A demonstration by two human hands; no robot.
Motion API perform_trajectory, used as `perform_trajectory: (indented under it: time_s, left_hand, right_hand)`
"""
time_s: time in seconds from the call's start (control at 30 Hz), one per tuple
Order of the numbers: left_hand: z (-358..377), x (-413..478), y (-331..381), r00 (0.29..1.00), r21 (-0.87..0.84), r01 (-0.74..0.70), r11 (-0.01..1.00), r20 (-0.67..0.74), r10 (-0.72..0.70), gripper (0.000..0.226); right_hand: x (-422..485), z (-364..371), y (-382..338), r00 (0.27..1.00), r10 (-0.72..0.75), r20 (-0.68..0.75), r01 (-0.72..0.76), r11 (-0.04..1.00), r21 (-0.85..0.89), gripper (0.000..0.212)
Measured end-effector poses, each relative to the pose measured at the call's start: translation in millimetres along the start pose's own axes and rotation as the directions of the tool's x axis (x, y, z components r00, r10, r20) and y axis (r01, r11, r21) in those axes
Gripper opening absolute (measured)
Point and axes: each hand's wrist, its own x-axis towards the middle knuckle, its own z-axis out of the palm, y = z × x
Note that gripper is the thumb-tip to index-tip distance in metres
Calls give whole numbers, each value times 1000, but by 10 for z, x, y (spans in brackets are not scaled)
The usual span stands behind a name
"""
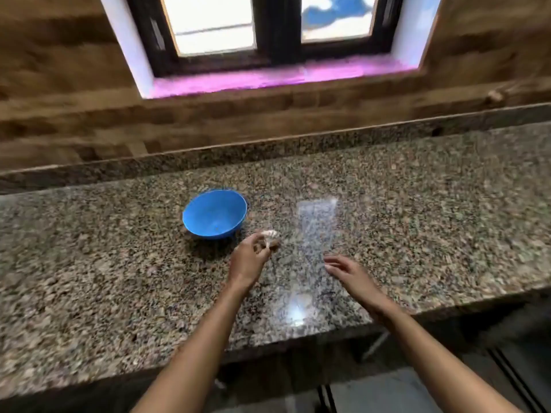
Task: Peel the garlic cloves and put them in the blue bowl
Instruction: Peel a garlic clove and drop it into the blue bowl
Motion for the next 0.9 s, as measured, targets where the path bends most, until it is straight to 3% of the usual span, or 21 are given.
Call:
perform_trajectory:
  time_s: [0.13, 0.3, 0.37, 0.43, 0.53, 0.63, 0.7, 0.8, 0.9]
  left_hand:
    - [137, 366, -87, 991, -18, 132, 991, -21, -133, 45]
    - [318, 678, -143, 983, 19, 126, 992, 130, -128, 48]
    - [351, 680, -159, 988, 35, 114, 993, 104, -117, 42]
    - [353, 591, -128, 985, -117, 164, 980, 73, -156, 36]
    - [349, 384, -23, 947, -500, 320, 805, 139, -290, 30]
    - [372, 210, 25, 928, -605, 354, 713, 129, -351, 25]
    - [370, 150, -32, 932, -585, 338, 737, 100, -348, 24]
    - [315, 135, -136, 959, -438, 270, 857, 46, -278, 23]
    - [253, 152, -110, 969, -530, 248, 811, 116, -220, 24]
  right_hand:
    - [362, 94, 95, 996, 90, -17, -88, 992, 89, 29]
    - [835, 285, -5, 994, 108, 31, -112, 967, 228, 32]
    - [994, 350, -12, 994, 99, 46, -108, 966, 234, 33]
    - [1094, 411, -14, 988, 105, 110, -131, 954, 269, 34]
    - [1120, 467, -34, 953, 132, 273, -232, 899, 373, 36]
    - [1099, 473, -7, 915, 144, 376, -306, 856, 417, 35]
    - [1079, 478, -6, 911, 144, 387, -321, 835, 447, 31]
    - [1040, 533, 10, 935, 164, 315, -305, 823, 479, 21]
    - [1047, 602, 10, 944, 206, 259, -319, 771, 551, 23]
